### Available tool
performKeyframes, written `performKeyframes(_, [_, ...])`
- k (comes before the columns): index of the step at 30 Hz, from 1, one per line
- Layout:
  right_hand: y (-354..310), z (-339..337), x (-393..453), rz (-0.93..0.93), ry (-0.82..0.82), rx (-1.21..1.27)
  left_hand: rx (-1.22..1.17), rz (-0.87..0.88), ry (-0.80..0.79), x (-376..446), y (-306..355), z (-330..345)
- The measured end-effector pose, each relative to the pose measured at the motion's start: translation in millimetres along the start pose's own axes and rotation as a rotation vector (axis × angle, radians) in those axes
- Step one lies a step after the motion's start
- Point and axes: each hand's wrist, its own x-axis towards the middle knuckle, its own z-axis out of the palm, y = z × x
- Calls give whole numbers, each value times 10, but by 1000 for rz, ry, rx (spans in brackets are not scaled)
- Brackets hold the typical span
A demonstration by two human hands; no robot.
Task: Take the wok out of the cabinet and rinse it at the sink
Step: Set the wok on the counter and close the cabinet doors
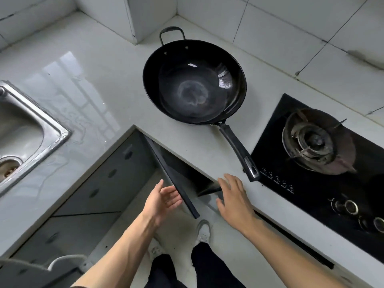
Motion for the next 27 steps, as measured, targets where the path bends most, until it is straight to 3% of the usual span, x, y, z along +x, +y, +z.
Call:
performKeyframes(9, [245,-121,97,43,-2,98,-24,-32,-24,115,-5,329])
performKeyframes(18, [376,-149,99,67,-111,122,-264,-67,-127,209,-43,545])
performKeyframes(27, [368,-109,89,42,-69,71,-369,-51,-156,255,-62,757])
